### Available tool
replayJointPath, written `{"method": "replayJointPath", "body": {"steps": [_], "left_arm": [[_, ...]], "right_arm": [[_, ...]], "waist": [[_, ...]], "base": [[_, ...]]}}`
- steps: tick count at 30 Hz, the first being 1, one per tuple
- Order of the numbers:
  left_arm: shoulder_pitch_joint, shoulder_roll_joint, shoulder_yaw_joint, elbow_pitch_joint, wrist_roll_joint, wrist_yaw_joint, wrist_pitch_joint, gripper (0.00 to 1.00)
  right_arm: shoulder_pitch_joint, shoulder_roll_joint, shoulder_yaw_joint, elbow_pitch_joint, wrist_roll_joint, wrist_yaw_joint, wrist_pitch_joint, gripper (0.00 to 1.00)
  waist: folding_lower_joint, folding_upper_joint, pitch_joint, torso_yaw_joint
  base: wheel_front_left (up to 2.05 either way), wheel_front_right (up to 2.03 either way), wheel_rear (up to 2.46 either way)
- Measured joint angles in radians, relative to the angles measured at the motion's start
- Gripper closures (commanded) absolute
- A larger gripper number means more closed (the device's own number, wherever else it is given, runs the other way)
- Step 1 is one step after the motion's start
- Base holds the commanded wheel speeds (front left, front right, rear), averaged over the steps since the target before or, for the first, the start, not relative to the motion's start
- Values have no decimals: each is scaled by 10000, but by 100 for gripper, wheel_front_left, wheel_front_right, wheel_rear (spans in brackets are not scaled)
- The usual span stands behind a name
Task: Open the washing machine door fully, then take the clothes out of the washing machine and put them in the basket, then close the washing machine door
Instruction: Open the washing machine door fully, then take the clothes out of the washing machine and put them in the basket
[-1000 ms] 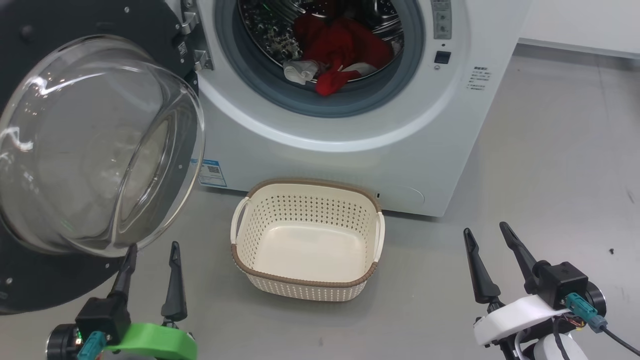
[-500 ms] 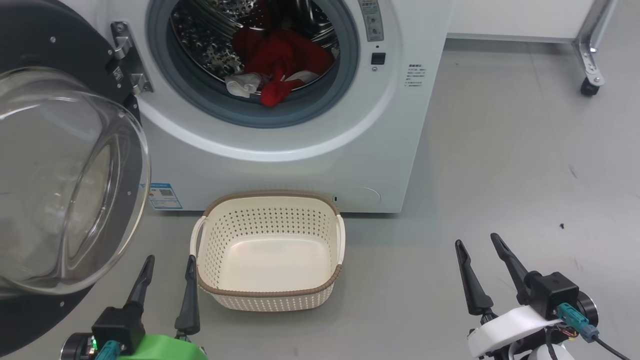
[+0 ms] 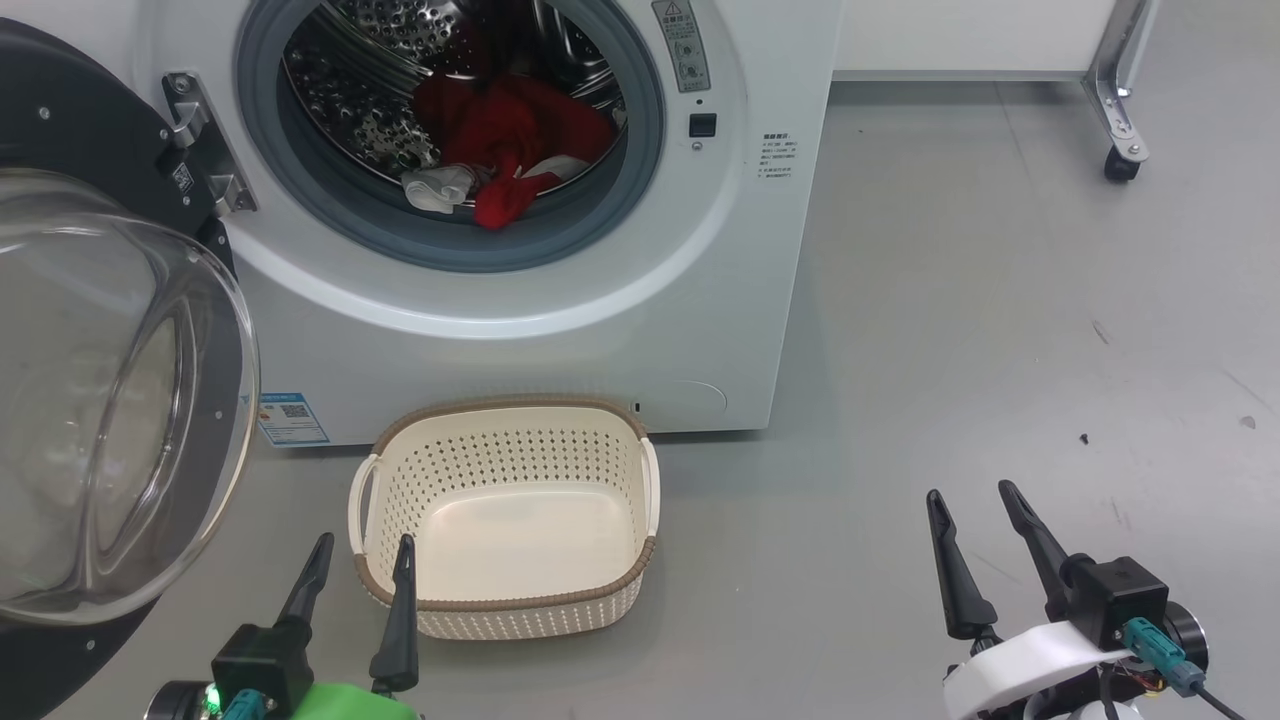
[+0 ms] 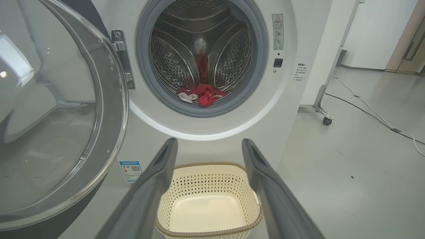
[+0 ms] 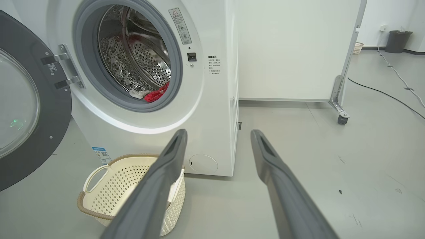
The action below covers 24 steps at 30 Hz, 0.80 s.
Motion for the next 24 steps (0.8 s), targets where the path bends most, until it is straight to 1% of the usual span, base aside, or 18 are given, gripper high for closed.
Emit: {"method": "replayJointPath", "body": {"steps": [12,15,24], "left_arm": [[58,-12,-102,-38,0,17,77,0],[75,-13,-127,-54,4,88,81,0],[87,-19,-159,-75,21,94,155,0]], "right_arm": [[45,0,52,-65,2,-40,0,0],[54,0,58,-81,6,-113,0,0],[56,0,88,-86,90,-125,0,0]], "waist": [[0,0,-25,-71],[0,0,-32,-79],[0,0,-79,-111]], "base": [[0,0,0],[0,0,0],[0,0,0]]}}
